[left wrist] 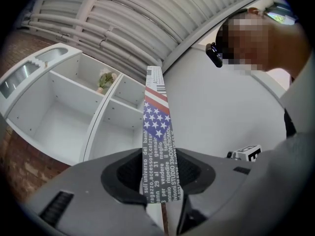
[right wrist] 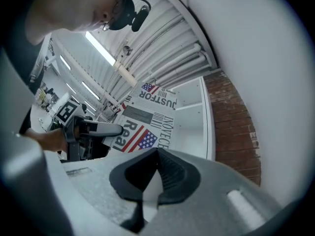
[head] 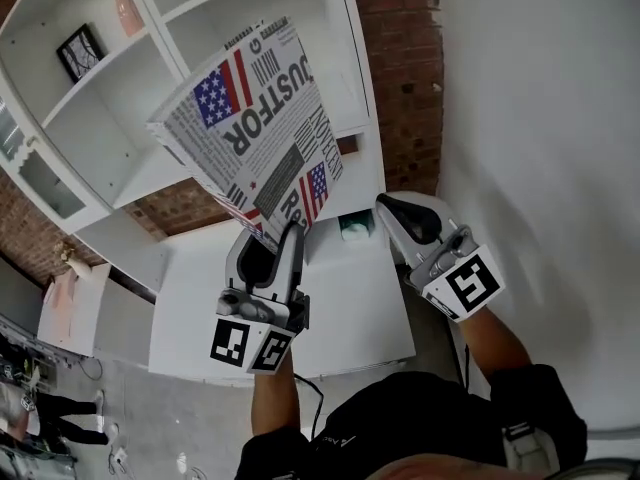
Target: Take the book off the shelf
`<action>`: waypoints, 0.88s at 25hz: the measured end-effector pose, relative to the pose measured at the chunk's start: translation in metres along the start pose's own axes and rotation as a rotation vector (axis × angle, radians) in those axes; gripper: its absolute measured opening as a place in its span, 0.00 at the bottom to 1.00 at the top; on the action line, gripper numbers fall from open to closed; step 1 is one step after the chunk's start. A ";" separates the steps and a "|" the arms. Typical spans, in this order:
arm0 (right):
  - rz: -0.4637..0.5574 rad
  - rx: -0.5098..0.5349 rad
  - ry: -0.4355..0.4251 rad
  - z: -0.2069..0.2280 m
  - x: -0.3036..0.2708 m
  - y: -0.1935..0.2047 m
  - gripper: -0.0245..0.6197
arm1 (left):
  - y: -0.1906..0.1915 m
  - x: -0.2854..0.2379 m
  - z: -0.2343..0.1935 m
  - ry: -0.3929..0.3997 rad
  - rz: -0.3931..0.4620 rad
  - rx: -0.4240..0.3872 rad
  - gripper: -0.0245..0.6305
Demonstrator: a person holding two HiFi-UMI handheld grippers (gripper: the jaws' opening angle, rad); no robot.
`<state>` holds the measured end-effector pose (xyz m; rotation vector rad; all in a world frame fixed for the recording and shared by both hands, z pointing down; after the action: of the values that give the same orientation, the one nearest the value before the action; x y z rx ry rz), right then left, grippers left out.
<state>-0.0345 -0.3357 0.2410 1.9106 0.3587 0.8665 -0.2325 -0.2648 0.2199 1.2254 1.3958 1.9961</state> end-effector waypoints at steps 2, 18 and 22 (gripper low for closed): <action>-0.020 0.008 -0.003 -0.004 -0.003 -0.005 0.04 | 0.000 0.000 0.001 -0.007 0.001 0.007 0.27; -0.039 -0.011 0.013 -0.020 0.014 0.005 0.04 | 0.023 0.012 0.005 0.006 -0.010 0.052 0.27; -0.042 -0.019 0.023 -0.027 0.020 0.019 0.04 | 0.036 0.017 0.004 0.018 -0.026 0.053 0.27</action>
<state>-0.0420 -0.3155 0.2732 1.8708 0.4011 0.8618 -0.2328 -0.2646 0.2603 1.2090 1.4737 1.9691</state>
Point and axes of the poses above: the fingertips, and each gripper's own axes: x backward along the fingers, z to its right, y out of its underside, the point moved 7 cm from there along x, backward along the fingers, and after that the axes turned 10 degrees about y, right-handed, at the moved point
